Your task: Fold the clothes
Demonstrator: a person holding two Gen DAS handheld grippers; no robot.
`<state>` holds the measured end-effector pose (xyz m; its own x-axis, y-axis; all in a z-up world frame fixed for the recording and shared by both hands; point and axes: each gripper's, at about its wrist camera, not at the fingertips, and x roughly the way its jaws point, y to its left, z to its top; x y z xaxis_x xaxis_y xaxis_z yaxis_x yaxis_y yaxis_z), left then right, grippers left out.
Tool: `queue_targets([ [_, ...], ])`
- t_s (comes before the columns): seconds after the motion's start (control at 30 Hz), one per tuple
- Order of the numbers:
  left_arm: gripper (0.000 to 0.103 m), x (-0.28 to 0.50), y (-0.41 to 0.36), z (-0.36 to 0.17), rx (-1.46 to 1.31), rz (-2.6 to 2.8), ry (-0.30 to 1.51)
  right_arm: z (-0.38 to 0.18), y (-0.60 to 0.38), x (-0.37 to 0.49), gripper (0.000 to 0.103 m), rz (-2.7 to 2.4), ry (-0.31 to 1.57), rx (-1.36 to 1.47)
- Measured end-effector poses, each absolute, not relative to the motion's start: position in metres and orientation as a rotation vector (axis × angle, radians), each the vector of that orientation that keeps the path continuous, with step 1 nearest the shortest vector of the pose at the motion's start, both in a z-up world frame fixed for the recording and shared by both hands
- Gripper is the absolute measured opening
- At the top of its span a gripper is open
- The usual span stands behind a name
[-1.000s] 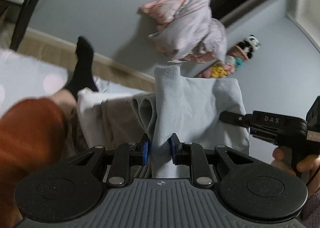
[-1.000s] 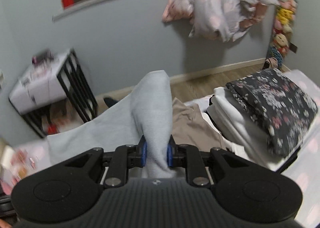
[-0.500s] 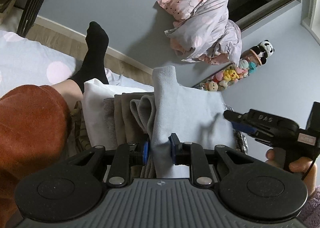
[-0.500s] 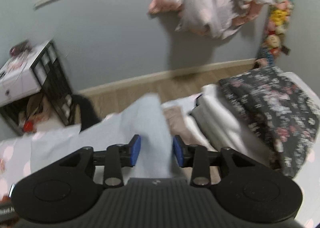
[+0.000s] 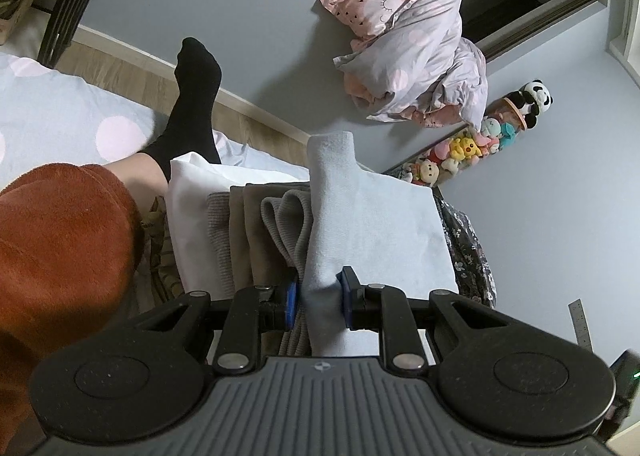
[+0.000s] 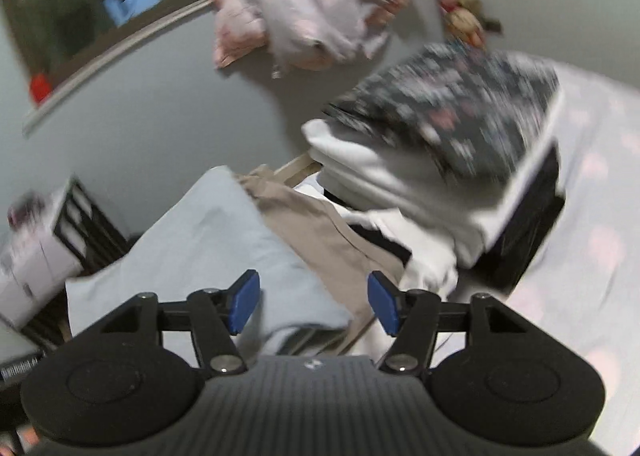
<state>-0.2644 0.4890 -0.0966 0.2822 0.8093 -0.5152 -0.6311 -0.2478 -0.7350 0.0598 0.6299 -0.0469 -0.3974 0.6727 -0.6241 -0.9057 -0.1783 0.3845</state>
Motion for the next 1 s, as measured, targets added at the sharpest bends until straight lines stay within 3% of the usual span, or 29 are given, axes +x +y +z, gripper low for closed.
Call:
queue_targets([
  [0.07, 0.024, -0.265, 0.489, -0.097, -1.206, 1.369, -0.195, -0.059, 0.634, 0.063, 0.063, 1.798, 0.969, -0.309],
  [0.1, 0.024, -0.266, 0.489, -0.098, -1.204, 1.367, -0.195, -0.064, 0.635, 0.062, 0.047, 1.802, 1.004, -0.276],
  [0.17, 0.024, -0.267, 0.489, -0.101, -1.201, 1.373, -0.201, -0.068, 0.635, 0.06, 0.039, 1.791, 1.038, -0.243],
  [0.2, 0.024, -0.268, 0.488, -0.103, -1.2, 1.376, -0.21, -0.067, 0.634, 0.056, 0.026, 1.791, 1.03, -0.238],
  [0.23, 0.024, -0.269, 0.487, -0.105, -1.199, 1.378, -0.219, -0.064, 0.633, 0.052, 0.021, 1.799, 1.007, -0.24],
  [0.5, 0.024, -0.258, 0.481, -0.107, -1.235, 1.401, -0.333, -0.013, 0.64, 0.019, 0.014, 1.87, 0.734, -0.241],
  [0.83, 0.029, -0.25, 0.5, -0.117, -1.258, 1.431, -0.201, -0.09, 0.668, 0.031, 0.012, 1.641, 0.834, -0.412],
  [1.0, 0.031, -0.245, 0.503, -0.109, -1.223, 1.438, -0.143, -0.091, 0.673, 0.025, 0.013, 1.601, 0.83, -0.442],
])
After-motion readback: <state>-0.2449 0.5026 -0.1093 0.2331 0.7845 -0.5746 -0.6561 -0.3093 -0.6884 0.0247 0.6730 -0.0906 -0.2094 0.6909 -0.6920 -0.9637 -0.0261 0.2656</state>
